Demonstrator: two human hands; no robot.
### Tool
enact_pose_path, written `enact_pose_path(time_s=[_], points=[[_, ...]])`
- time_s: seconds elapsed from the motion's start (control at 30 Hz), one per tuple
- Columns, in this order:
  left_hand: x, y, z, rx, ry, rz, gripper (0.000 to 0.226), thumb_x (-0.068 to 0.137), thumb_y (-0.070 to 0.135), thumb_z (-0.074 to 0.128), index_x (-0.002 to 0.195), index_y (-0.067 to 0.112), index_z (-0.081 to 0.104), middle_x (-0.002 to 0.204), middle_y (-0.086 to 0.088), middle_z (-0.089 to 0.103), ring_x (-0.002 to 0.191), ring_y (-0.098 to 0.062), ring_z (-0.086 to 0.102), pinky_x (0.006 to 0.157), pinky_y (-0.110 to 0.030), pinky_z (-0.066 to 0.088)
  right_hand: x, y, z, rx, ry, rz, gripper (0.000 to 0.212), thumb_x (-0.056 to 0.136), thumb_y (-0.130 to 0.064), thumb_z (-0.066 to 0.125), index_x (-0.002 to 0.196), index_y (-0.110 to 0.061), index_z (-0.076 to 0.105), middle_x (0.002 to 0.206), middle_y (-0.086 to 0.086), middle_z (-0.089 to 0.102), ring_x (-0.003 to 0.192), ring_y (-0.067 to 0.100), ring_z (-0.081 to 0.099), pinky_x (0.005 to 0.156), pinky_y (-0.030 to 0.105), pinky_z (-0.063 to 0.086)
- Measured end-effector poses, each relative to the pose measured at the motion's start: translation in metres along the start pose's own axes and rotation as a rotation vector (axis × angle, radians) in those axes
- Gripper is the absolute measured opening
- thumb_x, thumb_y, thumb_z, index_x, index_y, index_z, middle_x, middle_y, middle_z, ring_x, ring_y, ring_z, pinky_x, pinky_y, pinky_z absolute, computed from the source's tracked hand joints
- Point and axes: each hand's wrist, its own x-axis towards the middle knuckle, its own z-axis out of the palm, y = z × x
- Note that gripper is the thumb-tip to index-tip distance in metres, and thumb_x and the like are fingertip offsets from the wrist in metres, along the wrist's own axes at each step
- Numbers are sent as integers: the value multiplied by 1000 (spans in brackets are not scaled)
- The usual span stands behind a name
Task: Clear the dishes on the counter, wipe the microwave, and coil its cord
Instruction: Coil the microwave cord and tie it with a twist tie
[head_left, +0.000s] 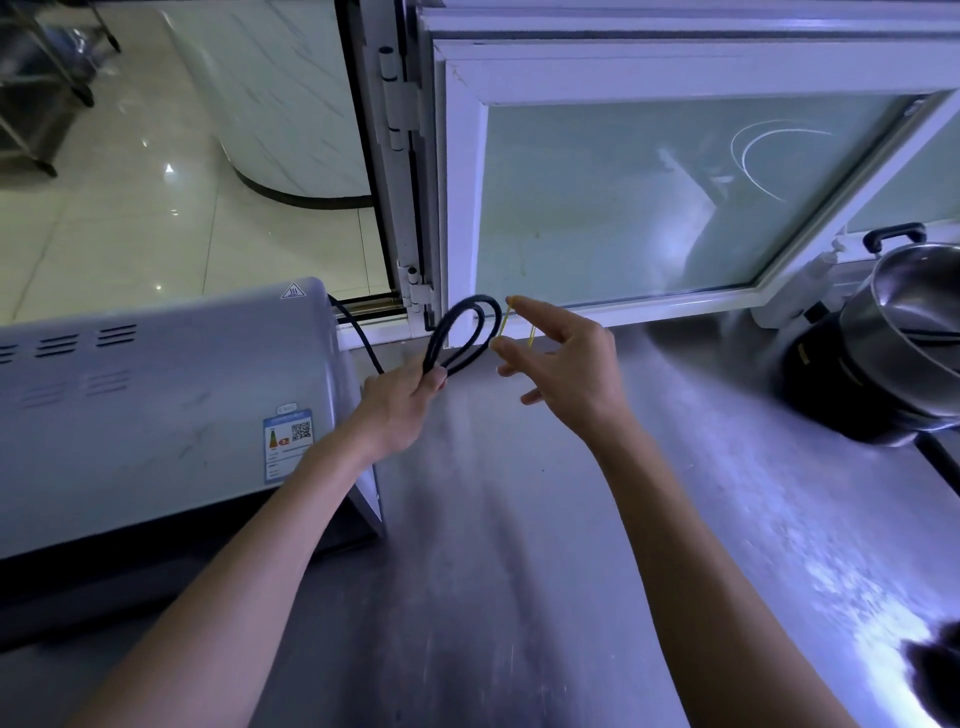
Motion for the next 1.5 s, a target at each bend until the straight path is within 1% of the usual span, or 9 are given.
enact_pose_path(time_s=[0.1,0.3,0.4,0.53,0.67,0.87,1.13,1.37,1.5], points=[[-3,11,0,190,-64,-1,30,107,32,24,83,25,41,71,-3,50,73,-24,48,77,-37,28,9,-12,-2,-233,-22,-31,53,74,-46,77,125,-41,65,92,-10,75,72,16,74,57,42,62],[-5,16,-5,194,-96,15,31,106,31,26,76,27,36,70,-3,47,75,-26,50,79,-37,28,17,-20,-1,-523,-33,-126,57,76,-57,74,129,-38,63,96,-5,77,67,8,63,81,33,57],[-5,15,-8,160,-75,52,30,106,32,29,79,28,40,72,-2,52,75,-25,51,80,-36,28,17,-21,0,-475,-54,-102,56,75,-57,74,126,-37,65,99,-8,77,61,6,55,76,34,59],[-4,14,-11,10,-41,68,27,106,34,36,87,26,54,80,1,60,82,-26,55,74,-34,35,13,-22,5,-338,-102,-53,56,70,-56,76,122,-39,66,89,-18,73,58,11,71,58,39,61],[1,12,-16,-94,-40,100,26,105,35,40,88,25,57,83,-6,59,80,-28,53,75,-39,41,14,-26,10,-185,-141,-43,53,71,-50,79,121,-37,67,100,-22,71,60,15,73,46,44,59],[-1,11,-20,-175,-43,129,32,105,32,41,80,50,53,76,23,56,75,-11,49,75,-36,41,17,-24,20,-57,-253,31,39,72,-43,82,109,-37,70,102,-10,75,64,23,75,51,49,61],[-3,9,-16,-188,-18,139,22,98,45,38,96,32,55,82,9,57,76,-16,50,76,-42,43,24,-21,18,-14,-364,84,27,73,-46,82,98,-40,74,98,-6,77,70,28,75,55,43,61],[-2,7,-16,-214,-18,117,19,101,43,39,97,53,55,82,24,59,79,-5,52,82,-39,45,28,-14,22,30,-443,128,37,74,-49,83,103,-27,74,93,5,78,75,31,76,55,40,59],[-4,4,-19,-253,-18,112,18,102,45,39,108,47,57,85,25,61,79,6,54,78,-32,43,32,-12,26,66,-472,126,34,76,-47,83,102,-25,74,95,5,78,77,31,76,57,42,61]])
